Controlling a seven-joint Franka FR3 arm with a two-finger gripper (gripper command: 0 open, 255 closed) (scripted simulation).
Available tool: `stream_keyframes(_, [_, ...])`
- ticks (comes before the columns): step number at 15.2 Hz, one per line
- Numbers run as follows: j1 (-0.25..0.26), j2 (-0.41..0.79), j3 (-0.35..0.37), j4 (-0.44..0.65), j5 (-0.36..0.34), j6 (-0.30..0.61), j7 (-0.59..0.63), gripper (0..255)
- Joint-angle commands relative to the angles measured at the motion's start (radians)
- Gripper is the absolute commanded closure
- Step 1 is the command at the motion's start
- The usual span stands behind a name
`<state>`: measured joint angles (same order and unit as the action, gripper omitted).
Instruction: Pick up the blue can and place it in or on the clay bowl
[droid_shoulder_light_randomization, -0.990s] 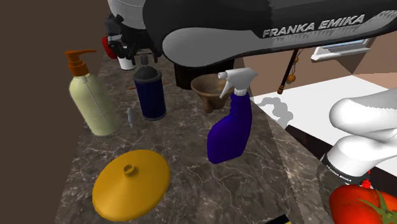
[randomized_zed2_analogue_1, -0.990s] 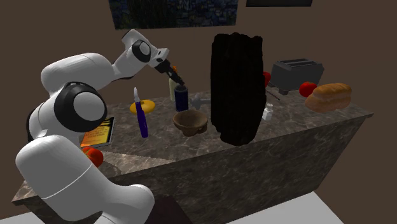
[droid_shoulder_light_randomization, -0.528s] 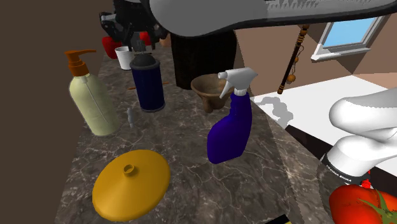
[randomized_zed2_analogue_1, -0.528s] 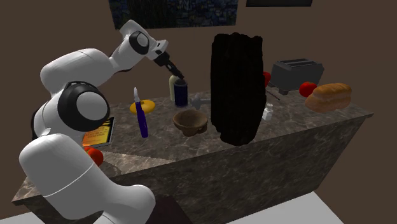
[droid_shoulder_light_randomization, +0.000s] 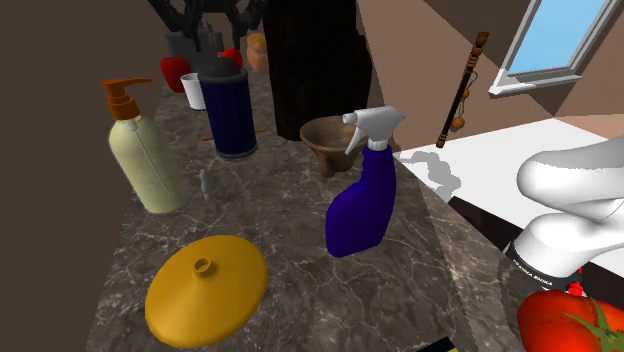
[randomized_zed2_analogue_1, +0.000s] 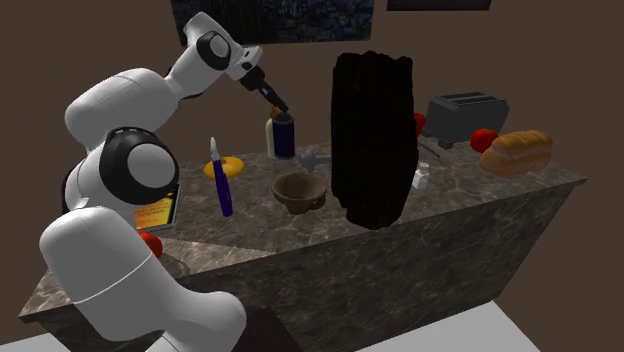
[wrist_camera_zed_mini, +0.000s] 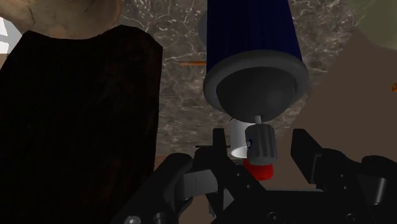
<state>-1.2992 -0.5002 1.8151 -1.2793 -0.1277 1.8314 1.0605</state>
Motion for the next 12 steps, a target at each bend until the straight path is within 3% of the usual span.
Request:
stream_keyframes(1, [-0.032,-0.01,0.013,0.047,0.014,-0.027,-0.015,255])
stream_keyframes(7, [-0.138,-0.044,0.054,0.208,0.06,-0.124,-0.065,255])
stream_keyframes(12, [-0.268,-0.09,0.1,0.395,0.118,-0.228,-0.11,255])
